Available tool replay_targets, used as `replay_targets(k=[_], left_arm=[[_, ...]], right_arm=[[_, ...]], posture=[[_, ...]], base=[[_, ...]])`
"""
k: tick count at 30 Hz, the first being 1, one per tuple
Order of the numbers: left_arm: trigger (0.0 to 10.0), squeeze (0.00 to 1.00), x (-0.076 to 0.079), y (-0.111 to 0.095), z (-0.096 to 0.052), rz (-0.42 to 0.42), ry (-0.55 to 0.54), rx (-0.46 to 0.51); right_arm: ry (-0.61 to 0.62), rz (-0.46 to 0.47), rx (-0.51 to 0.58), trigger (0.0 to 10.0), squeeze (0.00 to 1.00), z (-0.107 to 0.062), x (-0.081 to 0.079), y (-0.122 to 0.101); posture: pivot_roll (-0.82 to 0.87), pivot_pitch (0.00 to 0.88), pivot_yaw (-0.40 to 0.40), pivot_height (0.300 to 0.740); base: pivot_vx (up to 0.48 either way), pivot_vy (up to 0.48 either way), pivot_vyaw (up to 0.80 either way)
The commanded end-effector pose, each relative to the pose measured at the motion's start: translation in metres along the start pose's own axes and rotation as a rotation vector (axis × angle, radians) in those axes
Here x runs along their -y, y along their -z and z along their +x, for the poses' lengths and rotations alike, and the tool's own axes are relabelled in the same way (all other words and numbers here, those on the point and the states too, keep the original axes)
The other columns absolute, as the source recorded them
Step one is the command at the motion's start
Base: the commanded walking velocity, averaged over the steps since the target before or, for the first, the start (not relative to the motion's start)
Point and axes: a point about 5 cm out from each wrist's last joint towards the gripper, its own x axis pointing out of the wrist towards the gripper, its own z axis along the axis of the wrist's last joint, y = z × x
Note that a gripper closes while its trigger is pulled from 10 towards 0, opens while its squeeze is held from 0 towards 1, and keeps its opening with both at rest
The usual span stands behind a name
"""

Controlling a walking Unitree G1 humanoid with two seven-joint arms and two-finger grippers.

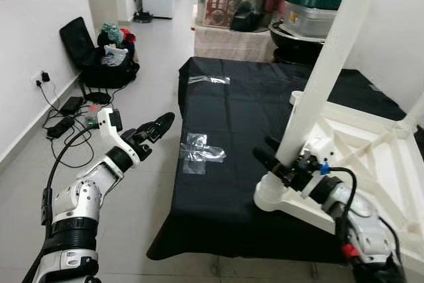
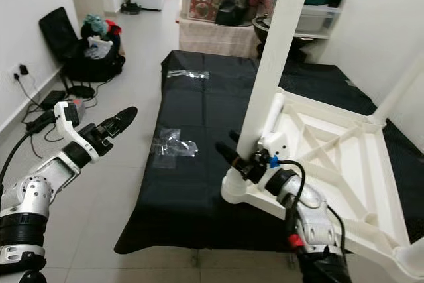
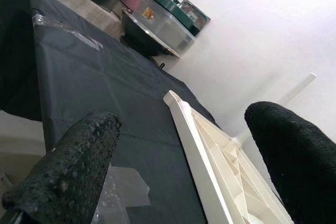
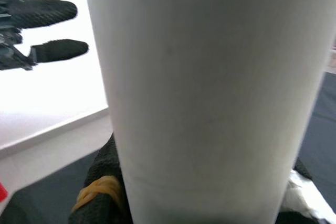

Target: Building children table

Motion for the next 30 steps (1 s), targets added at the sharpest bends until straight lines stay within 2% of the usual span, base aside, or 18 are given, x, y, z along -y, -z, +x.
replay_targets(k=[1,3,4,8,16,19,22,24,30], left_arm=[[10.0,0.00,0.000,0.001,0.000,-0.001,0.003,-0.014],[10.0,0.00,0.000,0.001,0.000,-0.001,0.003,-0.014],[10.0,0.00,0.000,0.002,0.000,-0.001,0.002,-0.016],[10.0,0.00,0.000,0.002,0.001,0.001,0.002,-0.017],[10.0,0.00,-0.001,0.003,0.001,0.001,0.000,-0.020],[10.0,0.00,-0.001,0.004,0.001,-0.002,0.002,-0.023],[10.0,0.00,-0.001,0.005,0.001,-0.003,0.003,-0.026],[10.0,0.00,0.000,0.006,0.001,-0.003,0.004,-0.029],[10.0,0.00,0.000,0.005,0.000,-0.001,0.002,-0.026]], right_arm=[[-0.049,0.081,-0.022,10.0,0.00,0.006,-0.018,0.013],[-0.049,0.081,-0.022,10.0,0.00,0.006,-0.018,0.013],[-0.053,0.094,-0.019,10.0,0.00,0.007,-0.024,0.016],[-0.052,0.097,-0.032,10.0,0.00,0.007,-0.030,0.023],[-0.056,0.083,-0.081,10.0,0.00,-0.002,-0.029,0.028],[-0.096,0.081,-0.096,10.0,0.00,-0.002,-0.023,0.024],[-0.156,0.067,-0.098,10.0,0.00,0.001,-0.018,0.017],[-0.214,0.025,-0.103,10.0,0.00,0.009,-0.016,0.010],[-0.279,-0.011,-0.119,10.0,0.00,0.019,-0.016,0.006]], posture=[[0.06,0.000,-0.069,0.740],[0.06,0.000,-0.069,0.740],[0.06,0.000,-0.068,0.740],[0.06,0.000,-0.068,0.740],[0.05,0.000,-0.068,0.740],[0.05,0.000,-0.066,0.740],[0.05,0.000,-0.067,0.740],[0.06,0.000,-0.073,0.740],[0.07,0.000,-0.082,0.740]], base=[[0.000,0.000,0.00],[0.000,0.000,0.00],[0.000,0.000,0.00],[0.000,0.000,0.00],[0.000,0.000,0.00],[0.000,0.000,0.00],[0.000,0.000,0.00],[0.000,0.000,0.00],[0.000,0.000,0.00]])
